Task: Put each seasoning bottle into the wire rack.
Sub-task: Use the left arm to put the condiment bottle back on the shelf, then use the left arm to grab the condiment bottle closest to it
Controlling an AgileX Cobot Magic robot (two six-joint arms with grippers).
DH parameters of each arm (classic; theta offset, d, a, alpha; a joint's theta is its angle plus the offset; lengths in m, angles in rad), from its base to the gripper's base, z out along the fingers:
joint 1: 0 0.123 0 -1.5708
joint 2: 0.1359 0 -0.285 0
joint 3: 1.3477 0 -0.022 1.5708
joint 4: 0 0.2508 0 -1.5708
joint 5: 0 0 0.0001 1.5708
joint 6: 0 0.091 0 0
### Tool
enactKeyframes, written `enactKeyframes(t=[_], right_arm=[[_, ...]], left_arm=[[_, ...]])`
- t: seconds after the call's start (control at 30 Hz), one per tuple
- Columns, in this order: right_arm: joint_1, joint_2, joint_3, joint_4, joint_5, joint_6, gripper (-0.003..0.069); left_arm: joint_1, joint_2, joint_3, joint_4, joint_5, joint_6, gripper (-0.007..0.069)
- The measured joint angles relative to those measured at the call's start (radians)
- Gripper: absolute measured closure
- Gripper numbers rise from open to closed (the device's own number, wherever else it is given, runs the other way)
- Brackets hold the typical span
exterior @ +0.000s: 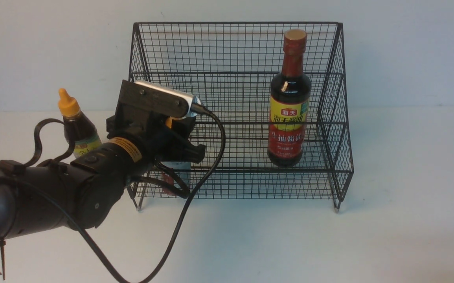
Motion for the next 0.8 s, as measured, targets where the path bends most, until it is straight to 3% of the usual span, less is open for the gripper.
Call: enactKeyframes(t=[0.23, 0.4, 0.53, 0.7, 0.8], right_arm=[[0.0, 0.0, 0.0, 0.0, 0.0, 0.0, 0.0669], [0.0, 0.0, 0.0, 0.0, 0.0, 0.0, 0.0669], [0.0, 0.0, 0.0, 0.0, 0.0, 0.0, 0.0669], [0.0, 0.0, 0.0, 0.0, 0.0, 0.0, 0.0669], [0.0, 0.0, 0.0, -0.001, 0.0, 0.0, 0.0669]], left_arm=[[0.0, -0.051, -0.006, -0.034, 0.05, 0.0, 0.0191], [0.036, -0.212, -0.006, -0.046, 0.156, 0.053, 0.0186], [0.132, -0.37, -0.006, -0.118, 0.232, 0.079, 0.0258], [0.272, -0.451, -0.006, -0.187, 0.297, 0.08, 0.0416], [0.414, -0.461, -0.006, -0.209, 0.308, 0.08, 0.0589]])
